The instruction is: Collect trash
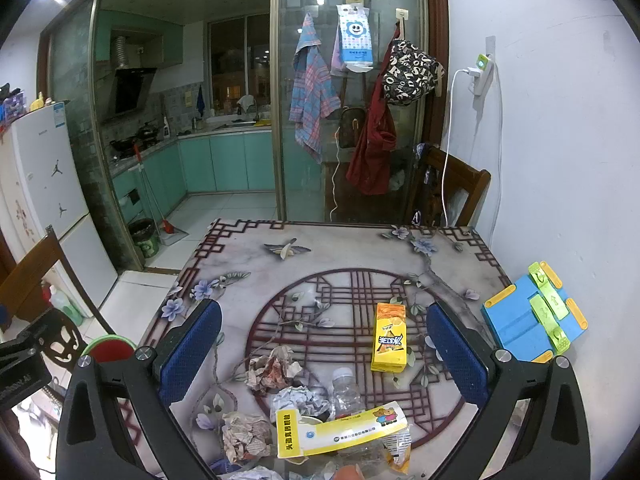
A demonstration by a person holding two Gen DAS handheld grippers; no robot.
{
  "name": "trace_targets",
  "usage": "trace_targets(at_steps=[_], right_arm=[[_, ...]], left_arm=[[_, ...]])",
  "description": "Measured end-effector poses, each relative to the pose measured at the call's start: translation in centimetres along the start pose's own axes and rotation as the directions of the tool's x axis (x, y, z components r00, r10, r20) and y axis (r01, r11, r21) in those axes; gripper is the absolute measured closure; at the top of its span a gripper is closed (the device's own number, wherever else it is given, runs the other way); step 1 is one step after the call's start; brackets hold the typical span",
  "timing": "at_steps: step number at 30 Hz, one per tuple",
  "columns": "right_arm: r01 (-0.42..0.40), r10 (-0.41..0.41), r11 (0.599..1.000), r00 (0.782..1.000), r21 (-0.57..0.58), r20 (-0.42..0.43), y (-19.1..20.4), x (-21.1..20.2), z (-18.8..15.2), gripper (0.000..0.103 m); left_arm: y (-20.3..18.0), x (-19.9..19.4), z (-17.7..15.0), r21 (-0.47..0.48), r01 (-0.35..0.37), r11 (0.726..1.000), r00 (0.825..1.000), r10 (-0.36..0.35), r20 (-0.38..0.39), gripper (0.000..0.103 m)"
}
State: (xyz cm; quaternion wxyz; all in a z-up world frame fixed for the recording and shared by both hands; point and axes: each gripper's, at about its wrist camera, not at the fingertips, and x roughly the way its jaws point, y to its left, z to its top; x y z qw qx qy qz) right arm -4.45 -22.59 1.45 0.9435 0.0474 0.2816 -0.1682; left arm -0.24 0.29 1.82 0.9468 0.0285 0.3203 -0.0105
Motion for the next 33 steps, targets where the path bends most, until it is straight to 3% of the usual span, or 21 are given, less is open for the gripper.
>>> trace_targets(at_steps=[33], right_arm=[[0.004,-0.004,1.000,1.000,-0.002,-0.004,0.40,0.31,0.00,0.000]], left_arm=[[0.34,0.15,0.51,0.000,0.002,1.000,1.000,-0.002,-0.011,0.000]])
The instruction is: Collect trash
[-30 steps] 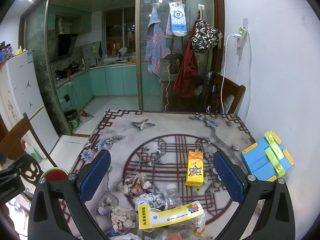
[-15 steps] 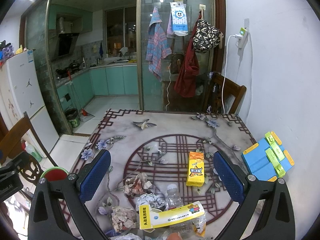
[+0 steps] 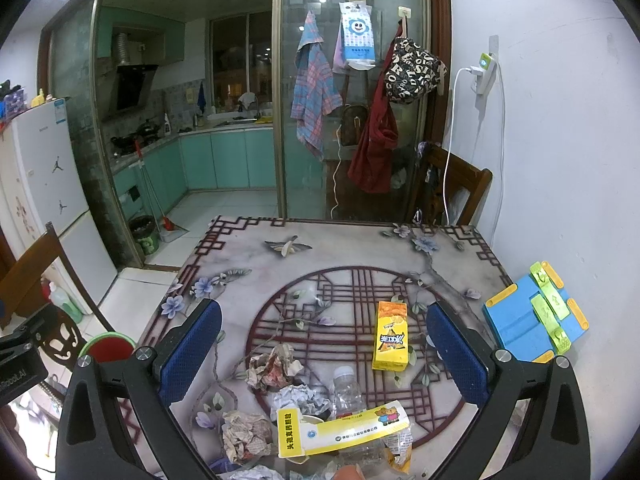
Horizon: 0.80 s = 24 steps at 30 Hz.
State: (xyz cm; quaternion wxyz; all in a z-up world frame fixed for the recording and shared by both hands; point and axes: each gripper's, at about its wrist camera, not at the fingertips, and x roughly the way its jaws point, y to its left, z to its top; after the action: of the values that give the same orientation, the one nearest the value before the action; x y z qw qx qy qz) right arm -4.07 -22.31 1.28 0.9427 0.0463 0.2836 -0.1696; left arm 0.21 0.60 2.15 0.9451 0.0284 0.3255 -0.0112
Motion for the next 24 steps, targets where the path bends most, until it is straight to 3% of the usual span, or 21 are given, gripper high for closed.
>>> trace_targets(at_steps=[24], right_arm=[[-0.001,0.001,1.000,1.000,0.001,-0.004,-0.1,-0.1,-0.2,0.000]], left_arm=[[-0.1,0.4,-1.3,-0.001,-0.002,1.000,1.000,0.002,-0.016,0.000]])
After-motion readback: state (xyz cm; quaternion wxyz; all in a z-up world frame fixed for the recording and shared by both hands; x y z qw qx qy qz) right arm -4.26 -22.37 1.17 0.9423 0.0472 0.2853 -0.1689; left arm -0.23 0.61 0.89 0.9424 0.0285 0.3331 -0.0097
